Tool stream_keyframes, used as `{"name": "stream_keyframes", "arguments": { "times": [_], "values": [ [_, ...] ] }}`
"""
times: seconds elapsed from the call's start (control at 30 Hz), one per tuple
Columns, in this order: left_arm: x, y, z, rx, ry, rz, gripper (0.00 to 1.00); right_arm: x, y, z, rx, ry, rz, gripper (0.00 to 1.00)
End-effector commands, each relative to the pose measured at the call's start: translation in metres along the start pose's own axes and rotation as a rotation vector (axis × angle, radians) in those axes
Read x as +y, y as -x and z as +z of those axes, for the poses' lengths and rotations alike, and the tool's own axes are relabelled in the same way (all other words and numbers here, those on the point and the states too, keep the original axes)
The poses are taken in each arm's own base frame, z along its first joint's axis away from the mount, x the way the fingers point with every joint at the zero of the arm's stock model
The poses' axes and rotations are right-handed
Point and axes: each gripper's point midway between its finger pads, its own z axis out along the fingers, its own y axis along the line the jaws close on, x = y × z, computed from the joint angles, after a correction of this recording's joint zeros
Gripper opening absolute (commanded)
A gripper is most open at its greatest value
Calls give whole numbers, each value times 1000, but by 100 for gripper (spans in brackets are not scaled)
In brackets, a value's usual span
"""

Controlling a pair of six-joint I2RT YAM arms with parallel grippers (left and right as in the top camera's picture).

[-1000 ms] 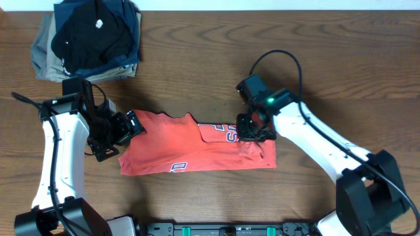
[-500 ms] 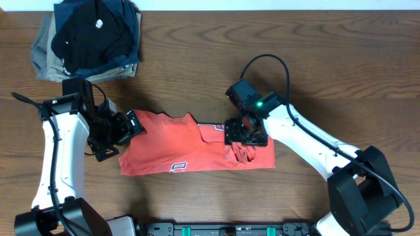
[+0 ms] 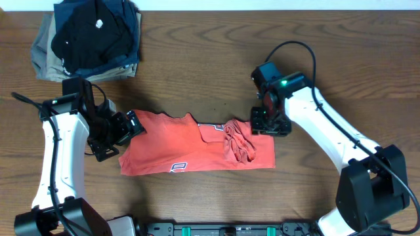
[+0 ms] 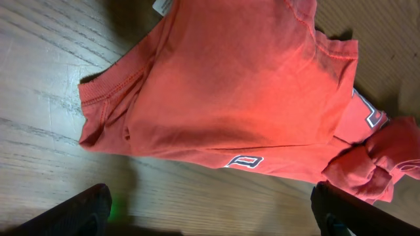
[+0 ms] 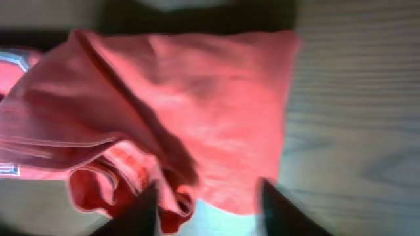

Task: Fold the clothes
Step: 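Fold the strip's right end leftward toward the middle with the right gripper, then press the folded right end flat and release the right gripper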

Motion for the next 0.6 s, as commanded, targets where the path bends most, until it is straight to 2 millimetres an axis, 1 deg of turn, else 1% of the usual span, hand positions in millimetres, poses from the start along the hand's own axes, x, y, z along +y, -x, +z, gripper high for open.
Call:
{"name": "stream_keyframes", "arguments": {
  "times": [0.0,0.03,0.1,0.17,0.3,0.4,0.47,0.57],
  "values": [
    [1,-2,0,3,-5,2,98,-11,-3,8,18,-33,-25,21],
    [1,-2,0,3,-5,2,98,-10,-6,11,28,-26,-29,15],
    [1,-2,0,3,-5,2,98,-4,-13,21,44,-2,-45,10],
    [1,-2,0,3,-5,2,98,3,-19,33,50,21,-64,10],
    [1,-2,0,4,-5,2,98,9,-32,55,52,22,-43,10],
    [1,-2,0,3,-5,2,98,12,-38,63,56,25,-41,9],
    [1,-2,0,3,-5,2,98,20,-42,66,63,54,-56,10],
    [1,-2,0,3,-5,2,98,35,-45,67,63,102,-88,8]
  ]
}}
